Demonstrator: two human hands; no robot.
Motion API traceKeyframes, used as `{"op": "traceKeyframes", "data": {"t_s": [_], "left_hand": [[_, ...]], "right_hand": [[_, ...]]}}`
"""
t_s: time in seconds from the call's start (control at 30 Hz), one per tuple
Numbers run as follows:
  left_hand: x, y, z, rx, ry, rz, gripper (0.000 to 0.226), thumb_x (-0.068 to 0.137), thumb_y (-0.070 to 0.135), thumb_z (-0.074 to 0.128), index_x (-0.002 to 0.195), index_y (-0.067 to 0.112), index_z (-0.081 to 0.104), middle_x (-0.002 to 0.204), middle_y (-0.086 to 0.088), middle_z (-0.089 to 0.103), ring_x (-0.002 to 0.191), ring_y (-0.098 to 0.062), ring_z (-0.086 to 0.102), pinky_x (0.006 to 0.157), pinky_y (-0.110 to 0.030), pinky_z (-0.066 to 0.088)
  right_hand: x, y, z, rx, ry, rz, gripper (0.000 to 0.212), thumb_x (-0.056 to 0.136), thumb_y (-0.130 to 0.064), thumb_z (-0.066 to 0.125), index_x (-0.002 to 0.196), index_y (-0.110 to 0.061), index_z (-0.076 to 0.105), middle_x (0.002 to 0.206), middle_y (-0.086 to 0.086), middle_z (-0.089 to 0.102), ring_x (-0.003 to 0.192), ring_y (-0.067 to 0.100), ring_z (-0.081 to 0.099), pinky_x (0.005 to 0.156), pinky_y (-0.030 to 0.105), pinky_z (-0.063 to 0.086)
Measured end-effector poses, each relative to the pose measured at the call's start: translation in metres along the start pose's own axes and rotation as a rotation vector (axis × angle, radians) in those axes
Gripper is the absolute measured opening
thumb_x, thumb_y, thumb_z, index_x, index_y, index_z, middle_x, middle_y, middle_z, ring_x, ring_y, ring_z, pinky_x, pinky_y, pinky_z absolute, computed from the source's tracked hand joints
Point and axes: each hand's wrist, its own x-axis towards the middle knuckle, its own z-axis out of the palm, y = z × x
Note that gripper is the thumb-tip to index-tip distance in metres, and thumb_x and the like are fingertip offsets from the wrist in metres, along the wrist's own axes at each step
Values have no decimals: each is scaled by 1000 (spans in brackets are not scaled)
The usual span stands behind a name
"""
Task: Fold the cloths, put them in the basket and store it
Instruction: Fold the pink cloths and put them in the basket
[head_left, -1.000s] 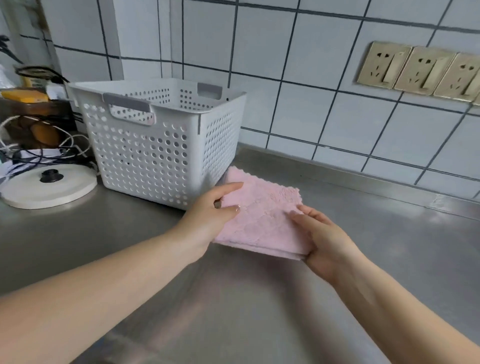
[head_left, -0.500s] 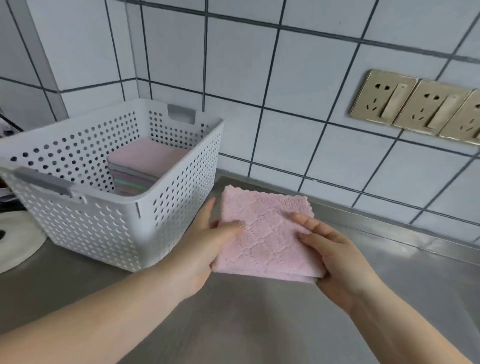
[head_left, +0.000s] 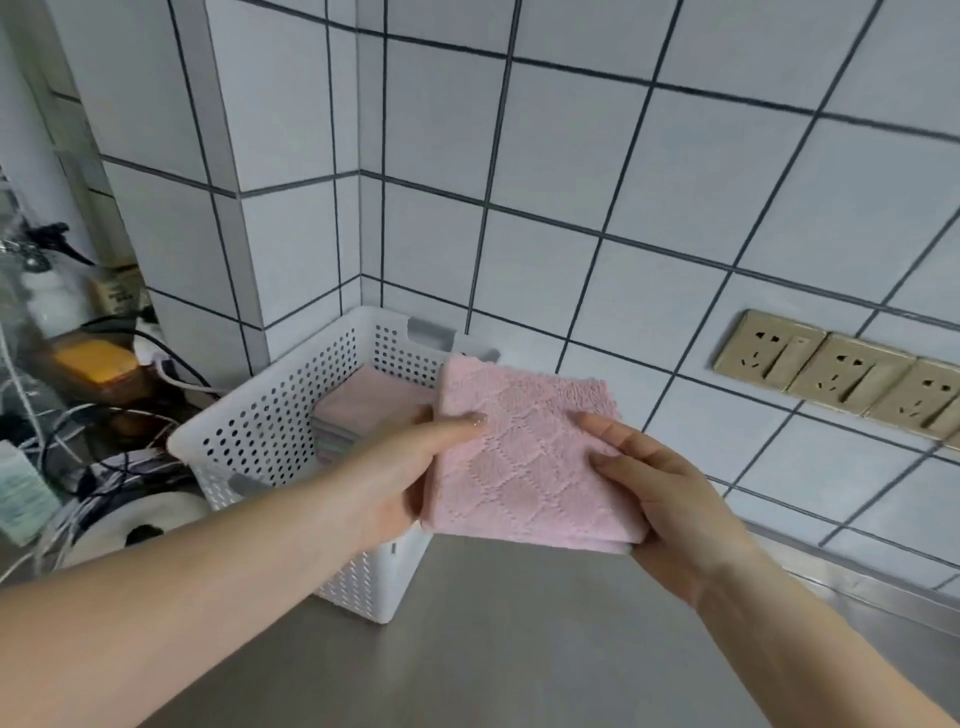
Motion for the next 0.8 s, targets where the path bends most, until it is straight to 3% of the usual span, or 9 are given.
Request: {"op": "traceKeyframes", "data": {"t_s": [0.13, 0.23, 0.33, 0.43, 0.5, 0.57, 0.6, 0.7, 0.8], "left_hand": [[22, 38, -49, 93, 60, 1, 24, 88, 20, 62, 112, 18, 62, 104, -8, 72, 98, -28, 66, 86, -52, 52], [61, 70, -95, 147, 97, 27, 29, 90, 15, 60, 118, 11, 59, 107, -12, 70, 98, -30, 67, 85, -50, 53], [103, 92, -127, 242, 102, 60, 27, 92, 7, 55, 119, 7, 58, 111, -15, 67, 100, -29, 66, 84, -41, 53], [143, 98, -152, 411, 105, 111, 19, 91, 3, 53, 105, 12, 61, 114, -15, 66, 102, -29, 64, 88, -41, 52], [165, 93, -165, 563, 142, 163, 25, 91, 6, 53, 110, 20, 59, 113, -7, 64, 96, -23, 61, 77, -28, 54], [181, 84, -175, 722, 197, 173, 37, 93, 7, 50, 128, 19, 49, 111, -4, 58, 90, -15, 51, 55, -13, 41], [192, 79, -181, 780, 204, 161, 40, 94, 7, 48, 133, 16, 45, 116, -7, 57, 90, -15, 48, 52, -13, 36], [218, 64, -191, 915, 207, 113, 41, 91, 7, 43, 132, 9, 45, 123, -10, 56, 95, -20, 54, 66, -24, 43], [235, 56, -191, 1051, 199, 56, 54, 89, 5, 39, 142, 10, 33, 135, -12, 49, 113, -26, 53, 88, -32, 47]], "right_hand": [[42, 0, 48, -15, 68, -33, 29, 91, 0, 49, 104, -16, 69, 102, 3, 73, 82, 13, 68, 74, 29, 56], [88, 5, 89, -21, 154, -64, 27, 91, 0, 50, 103, -16, 68, 105, 3, 71, 82, 12, 68, 68, 27, 58], [137, 13, 114, -65, 252, -67, 27, 92, -2, 51, 105, -19, 67, 111, 1, 67, 92, 14, 65, 82, 34, 55], [184, 30, 130, -113, 336, -19, 28, 92, -2, 50, 103, -23, 65, 106, 3, 66, 95, 19, 62, 95, 42, 50], [210, 48, 135, -198, 385, 40, 28, 89, -4, 53, 95, -28, 67, 106, 6, 67, 101, 25, 63, 97, 44, 49], [233, 69, 135, -286, 418, 93, 29, 84, -9, 54, 87, -33, 70, 109, 6, 68, 104, 28, 62, 95, 45, 49], [241, 77, 137, -309, 434, 114, 30, 84, -9, 53, 90, -34, 70, 109, 5, 67, 100, 26, 62, 94, 42, 50], [260, 92, 143, -395, 487, 144, 40, 89, -5, 44, 117, -25, 63, 104, 5, 61, 89, 21, 56, 87, 34, 49], [270, 99, 145, -523, 498, 159, 47, 89, 0, 38, 127, -21, 56, 114, 9, 60, 87, 20, 54, 79, 27, 48]]}}
